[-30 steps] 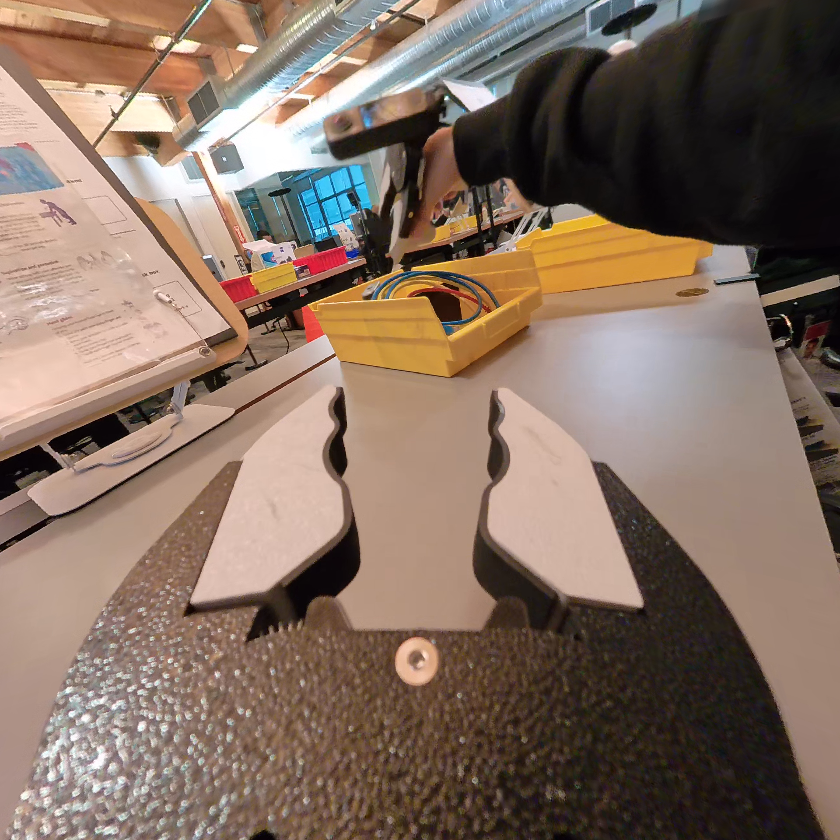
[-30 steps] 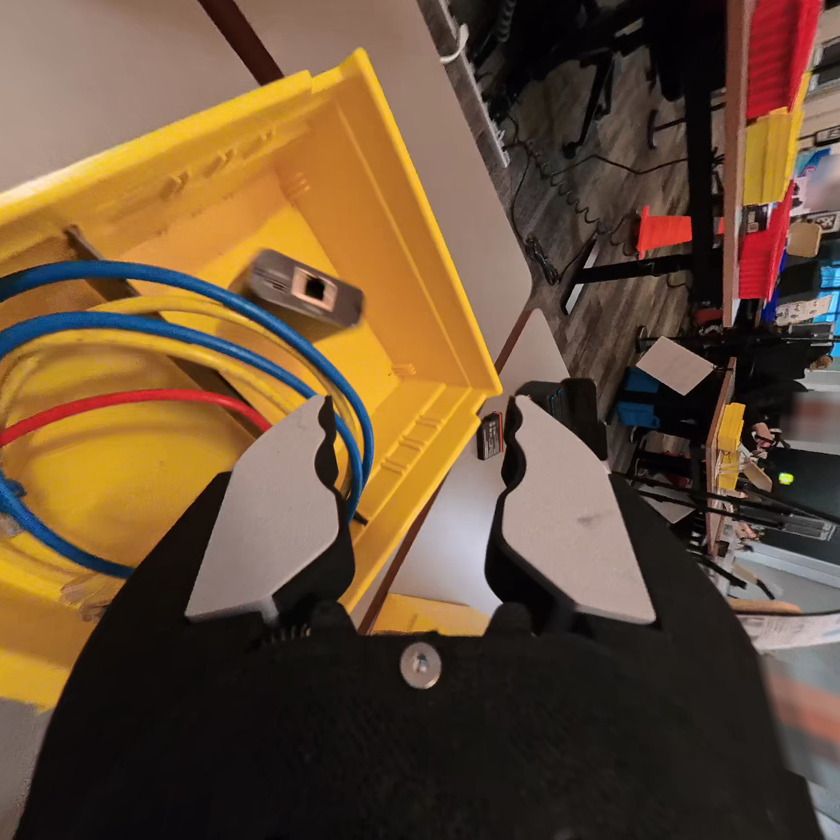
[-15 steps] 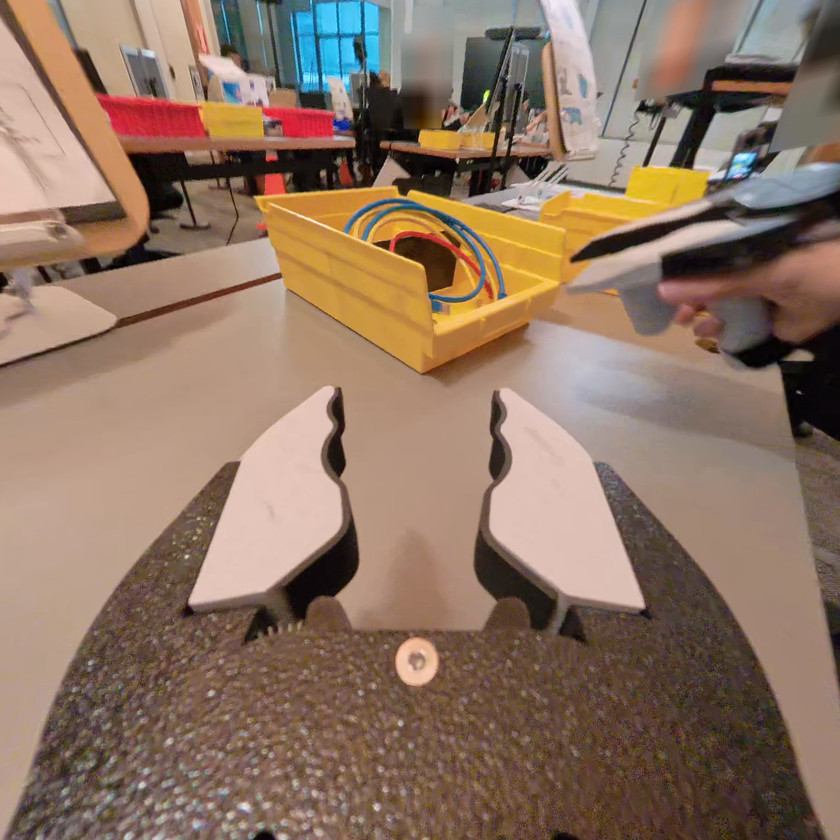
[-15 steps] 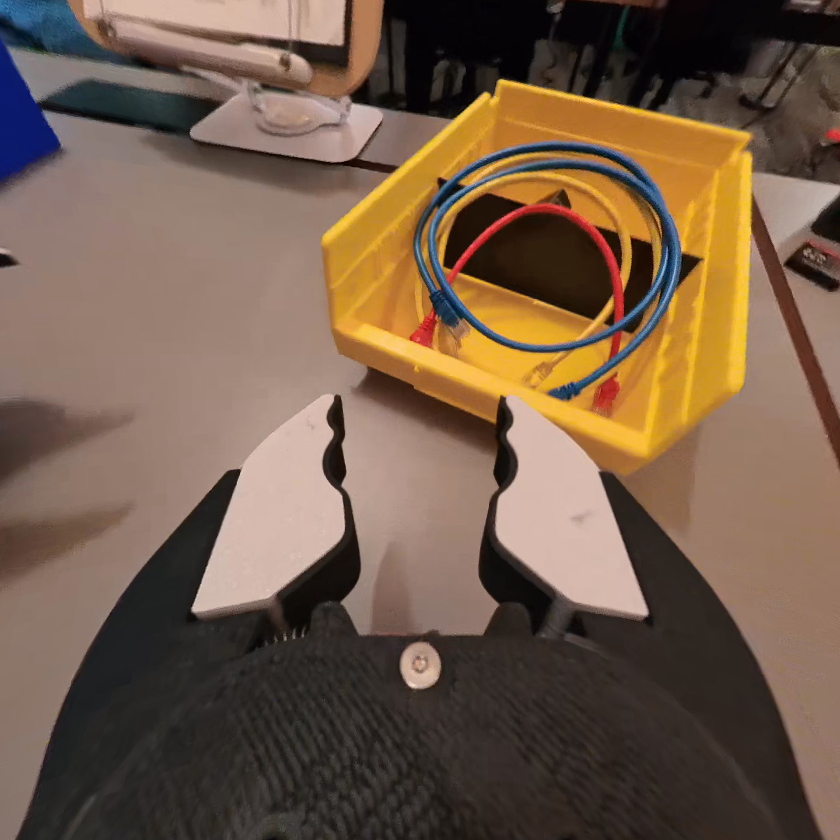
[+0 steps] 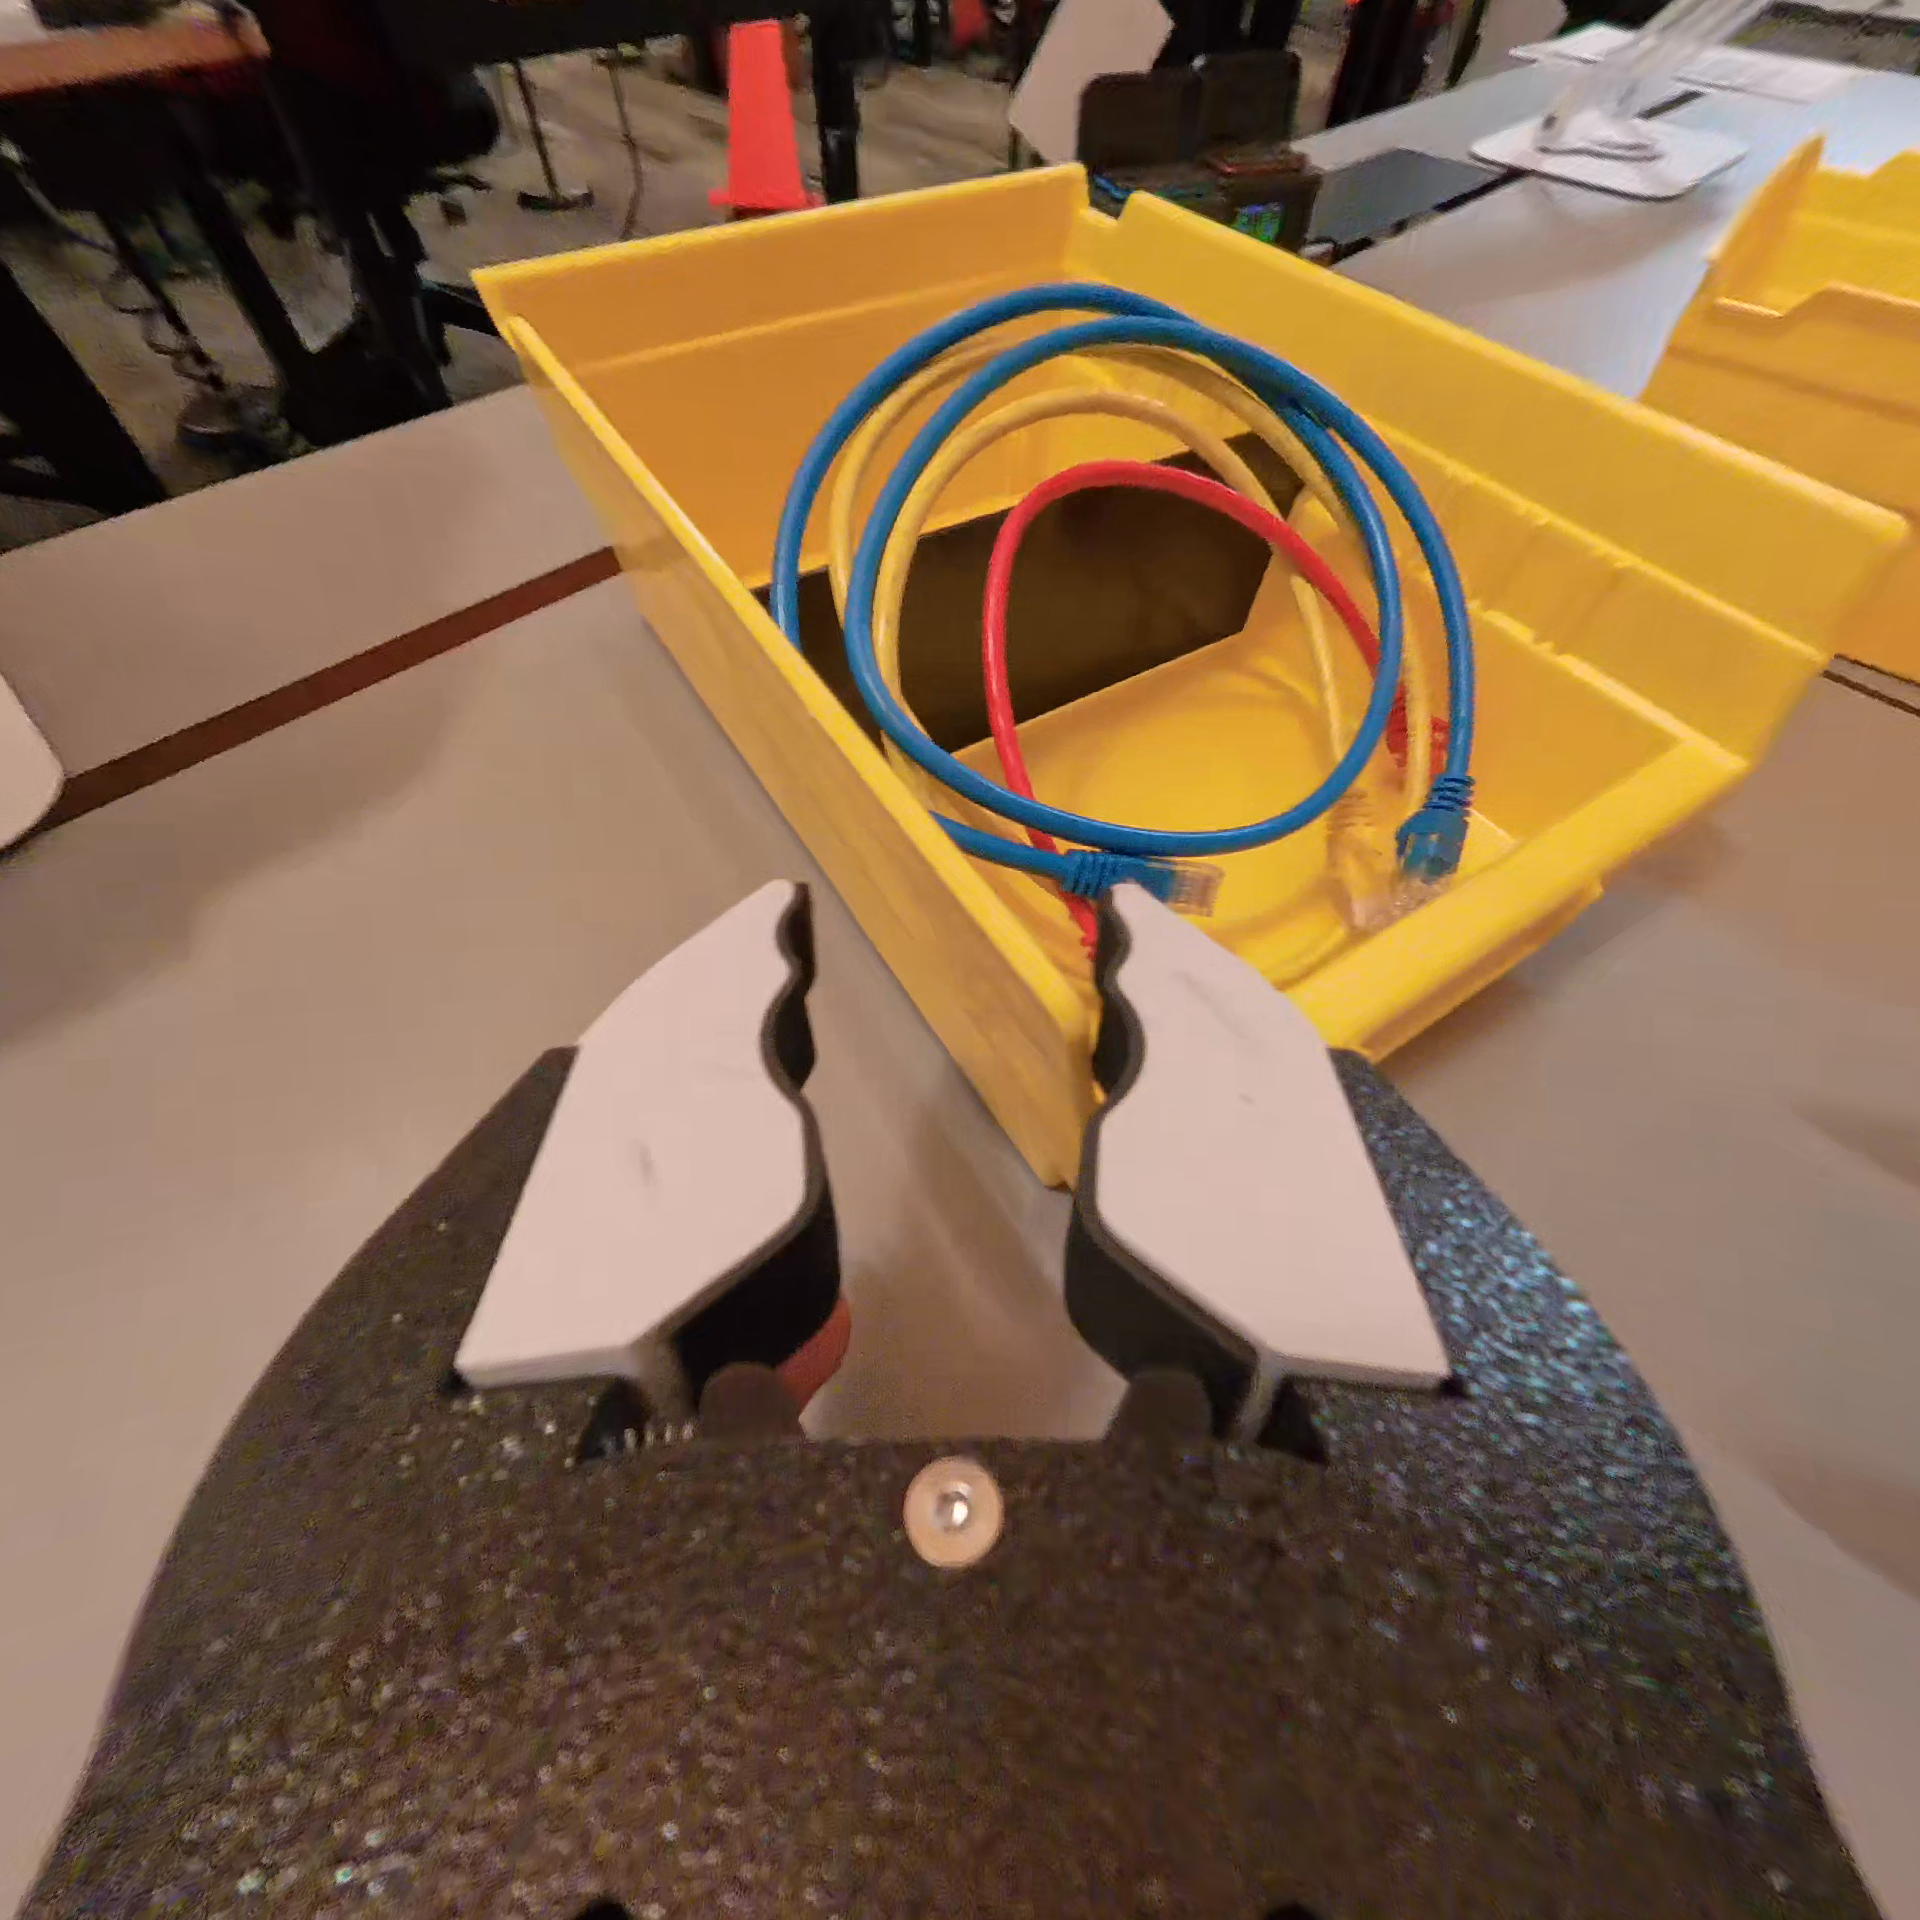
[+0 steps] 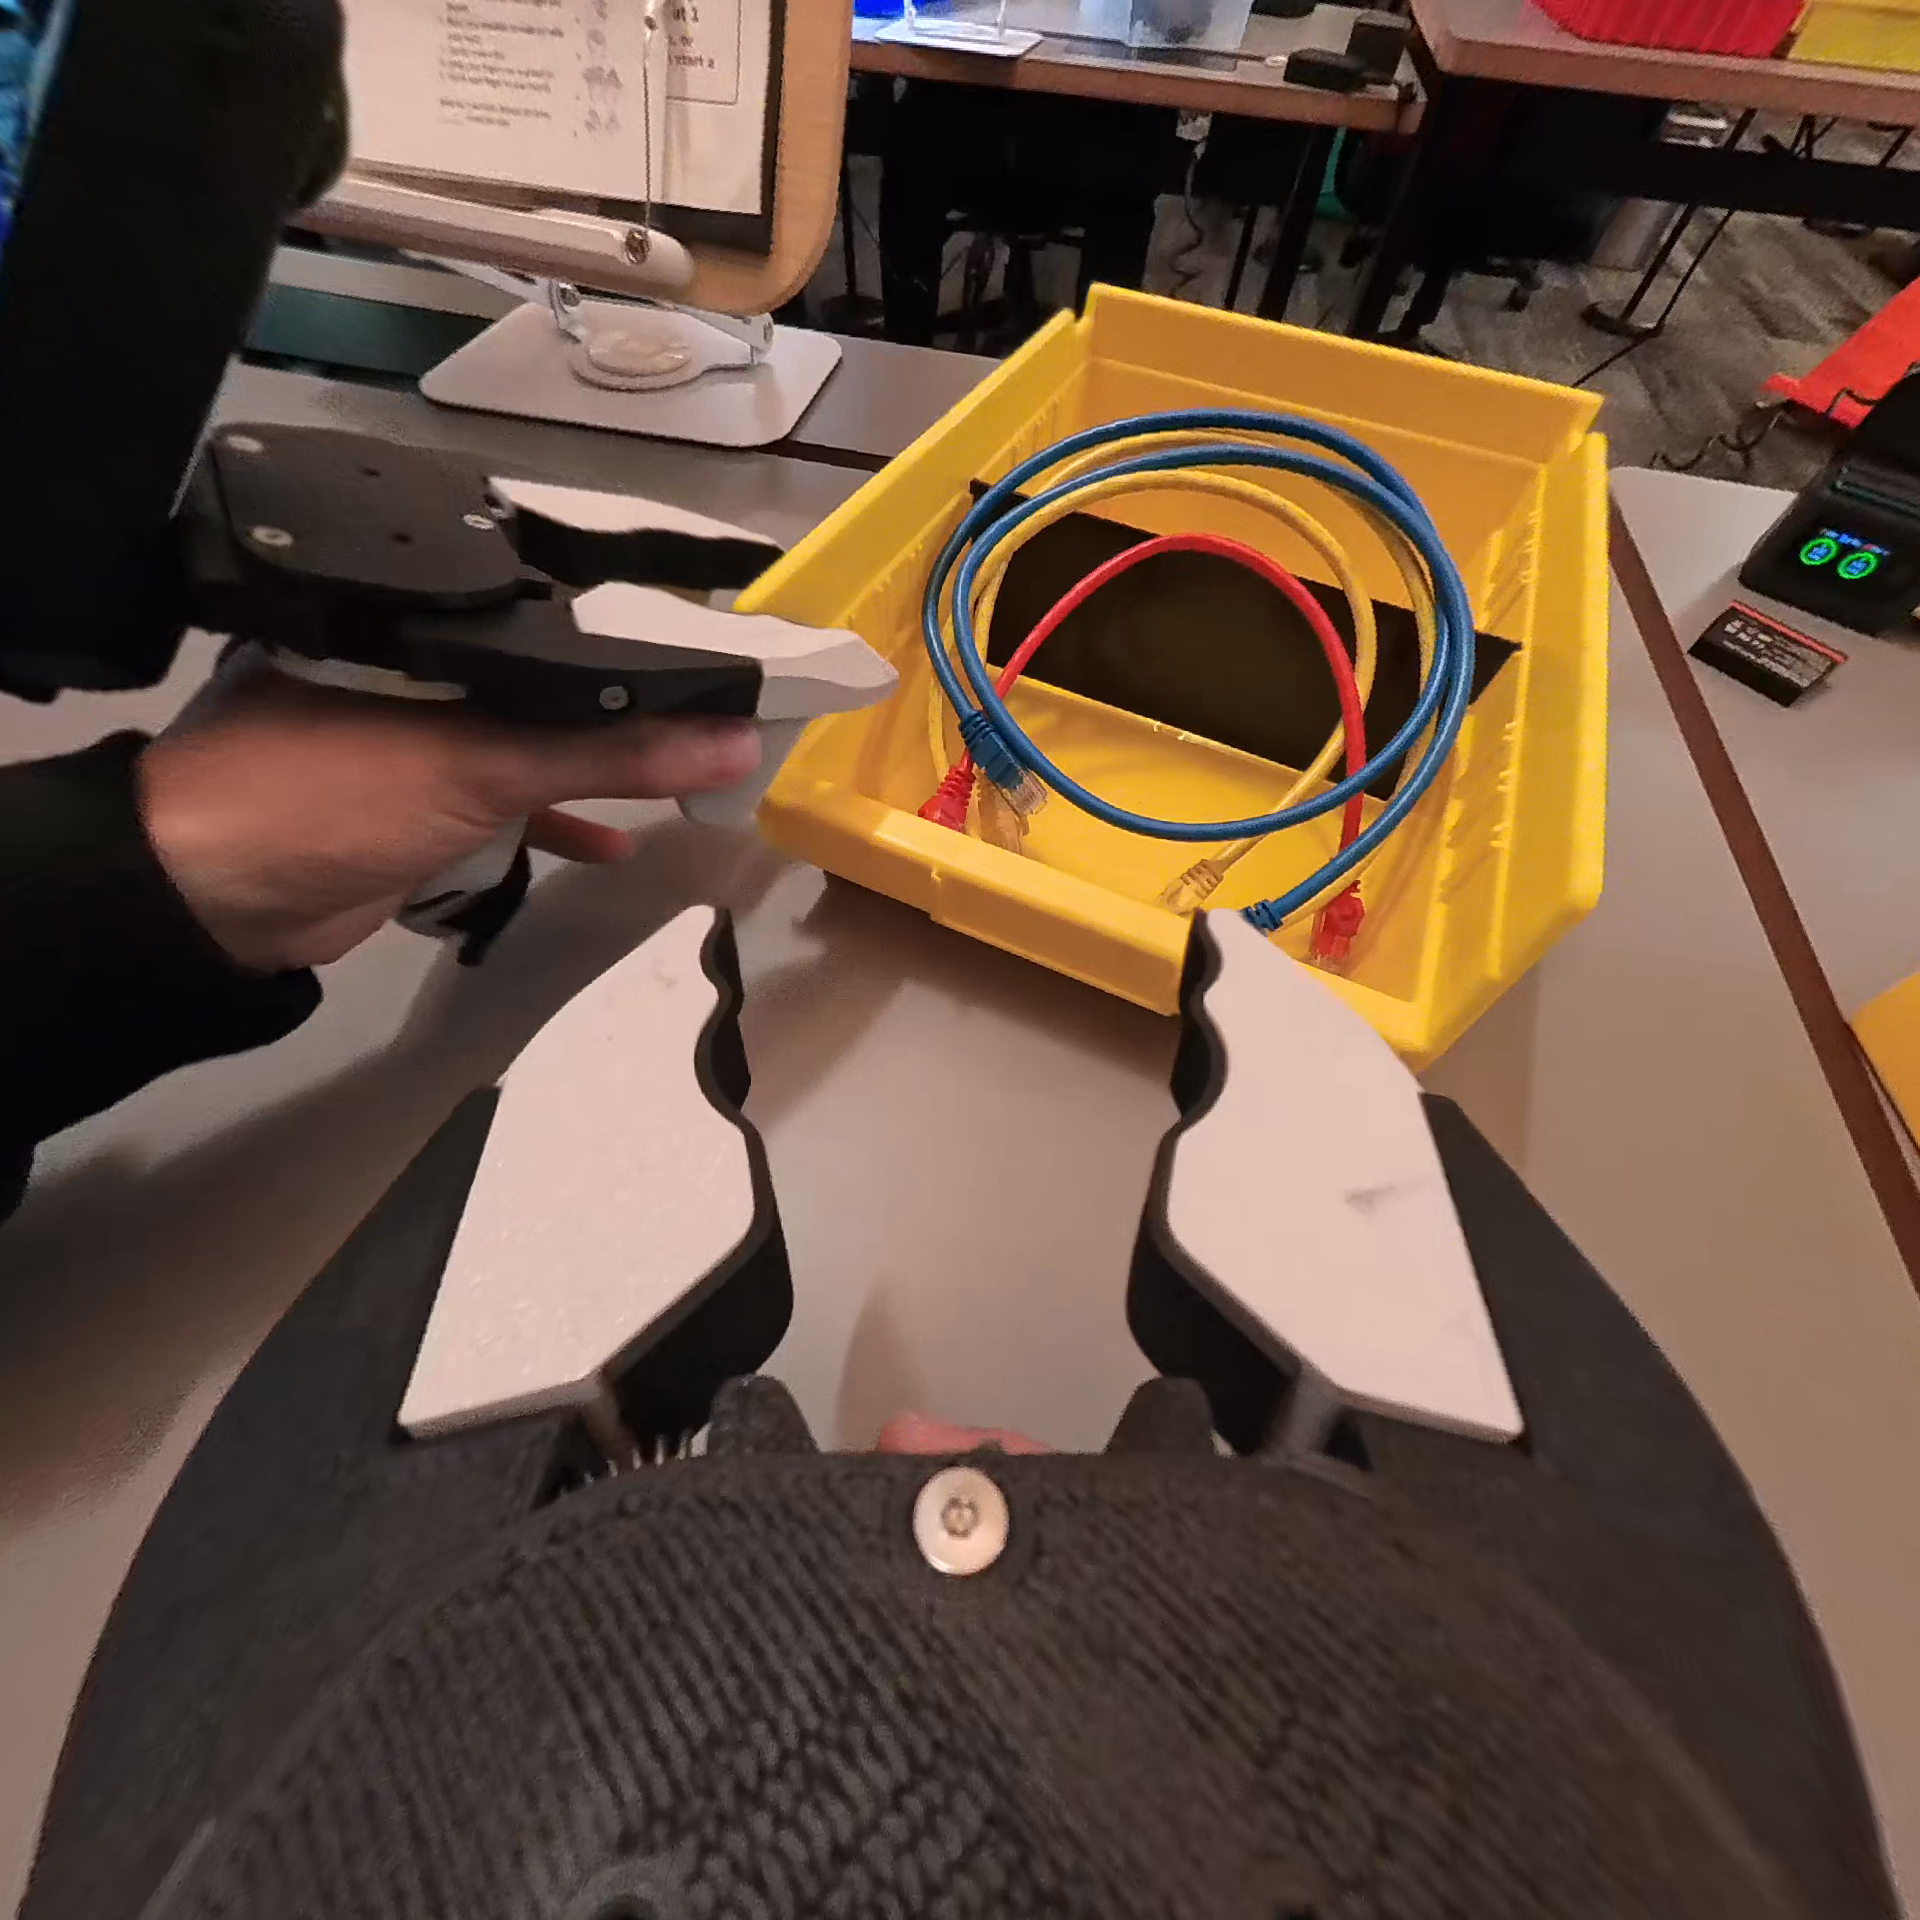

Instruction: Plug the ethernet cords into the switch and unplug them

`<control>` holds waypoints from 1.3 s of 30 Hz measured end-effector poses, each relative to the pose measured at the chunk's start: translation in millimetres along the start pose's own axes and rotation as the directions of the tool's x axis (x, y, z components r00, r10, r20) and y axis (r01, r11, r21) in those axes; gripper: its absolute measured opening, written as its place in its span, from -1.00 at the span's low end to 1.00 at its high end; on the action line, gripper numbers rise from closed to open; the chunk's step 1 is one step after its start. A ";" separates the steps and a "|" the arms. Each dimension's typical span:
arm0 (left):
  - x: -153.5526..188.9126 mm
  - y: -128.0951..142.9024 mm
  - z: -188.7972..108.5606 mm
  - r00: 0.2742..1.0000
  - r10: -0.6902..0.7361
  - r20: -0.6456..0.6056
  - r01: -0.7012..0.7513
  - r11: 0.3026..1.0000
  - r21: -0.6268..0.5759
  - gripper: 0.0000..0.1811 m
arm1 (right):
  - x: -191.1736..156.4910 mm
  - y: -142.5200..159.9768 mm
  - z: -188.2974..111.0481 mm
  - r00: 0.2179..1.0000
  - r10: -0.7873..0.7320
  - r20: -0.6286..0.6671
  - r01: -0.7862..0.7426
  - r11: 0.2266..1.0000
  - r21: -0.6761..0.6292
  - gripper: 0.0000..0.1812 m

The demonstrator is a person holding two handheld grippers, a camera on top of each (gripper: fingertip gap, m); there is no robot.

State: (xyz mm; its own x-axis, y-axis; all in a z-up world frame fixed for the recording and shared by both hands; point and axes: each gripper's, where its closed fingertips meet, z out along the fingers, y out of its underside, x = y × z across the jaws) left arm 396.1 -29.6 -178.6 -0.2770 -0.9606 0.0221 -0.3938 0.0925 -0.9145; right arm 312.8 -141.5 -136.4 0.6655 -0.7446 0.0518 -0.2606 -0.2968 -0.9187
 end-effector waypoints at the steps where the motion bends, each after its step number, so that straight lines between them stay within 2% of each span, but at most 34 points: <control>1: -3.4 0.0 1.1 1.000 0.006 -0.001 -0.006 1.000 -0.005 -0.56 | 0.7 0.2 1.2 1.000 -0.010 -0.016 0.010 1.000 -0.004 -0.07; 2: -9.6 1.3 0.7 1.000 0.024 0.018 -0.023 1.000 -0.016 -0.75 | 2.8 0.7 1.9 0.999 -0.021 -0.040 0.021 1.000 -0.013 -0.05; 3: -19.2 2.9 -1.2 0.997 0.044 0.057 -0.043 0.999 -0.028 -0.81 | 4.7 1.0 2.1 0.998 -0.033 -0.061 0.032 0.999 -0.022 -0.03; 6: -47.7 8.9 -16.2 0.981 0.127 0.149 -0.121 0.991 -0.049 -0.92 | 6.4 -1.4 1.0 0.995 -0.050 -0.091 0.048 0.999 -0.026 0.01; 8: -61.1 15.9 -33.1 0.986 0.092 0.141 -0.088 0.996 -0.033 -0.94 | 3.7 -3.6 0.4 0.995 -0.056 -0.084 0.054 0.998 -0.021 0.01; 13: -94.3 44.4 -100.4 0.990 0.012 0.141 -0.013 1.000 0.004 -0.96 | -11.0 -9.2 2.3 0.994 -0.089 -0.062 0.088 0.996 -0.020 0.01; 16: -112.7 66.7 -153.1 0.986 -0.008 0.168 0.005 1.000 0.020 -0.96 | -35.9 -15.6 6.5 0.993 -0.120 -0.010 0.120 0.993 -0.012 0.01; 19: -128.7 91.0 -210.5 0.976 -0.055 0.213 0.047 0.998 0.043 -0.96 | -82.8 -31.8 9.9 0.985 -0.136 0.105 0.132 0.990 0.039 0.01; 24: -148.5 127.4 -296.8 0.938 -0.132 0.319 0.110 0.990 0.086 -0.95 | -201.0 -73.3 18.6 0.909 -0.151 0.389 0.107 0.985 0.133 0.01; 28: -157.5 146.9 -343.0 0.902 -0.146 0.407 0.114 0.988 0.102 -0.94 | -307.0 -121.4 42.2 0.791 -0.120 0.600 0.068 0.992 0.108 0.05; 31: -161.3 153.9 -360.8 0.883 -0.185 0.431 0.134 0.980 0.145 -0.94 | -384.0 -155.8 68.4 0.697 -0.072 0.714 0.064 0.997 0.039 0.08; 33: -163.4 155.3 -364.0 0.884 -0.198 0.424 0.144 0.977 0.157 -0.93 | -427.9 -163.4 100.5 0.670 0.010 0.742 0.070 0.995 -0.077 0.07; 34: -164.9 155.7 -365.0 0.881 -0.210 0.424 0.154 0.975 0.163 -0.94 | -445.5 -158.3 120.8 0.684 0.078 0.726 0.071 0.983 -0.172 0.02; 36: -165.3 155.7 -365.6 0.885 -0.215 0.412 0.155 0.973 0.173 -0.94 | -470.5 -135.0 162.1 0.757 0.174 0.630 0.075 0.935 -0.348 -0.02; 39: -167.4 156.5 -368.4 0.890 -0.213 0.404 0.147 0.971 0.188 -0.94 | -479.5 -108.4 210.1 0.876 0.143 0.461 0.094 0.886 -0.453 0.02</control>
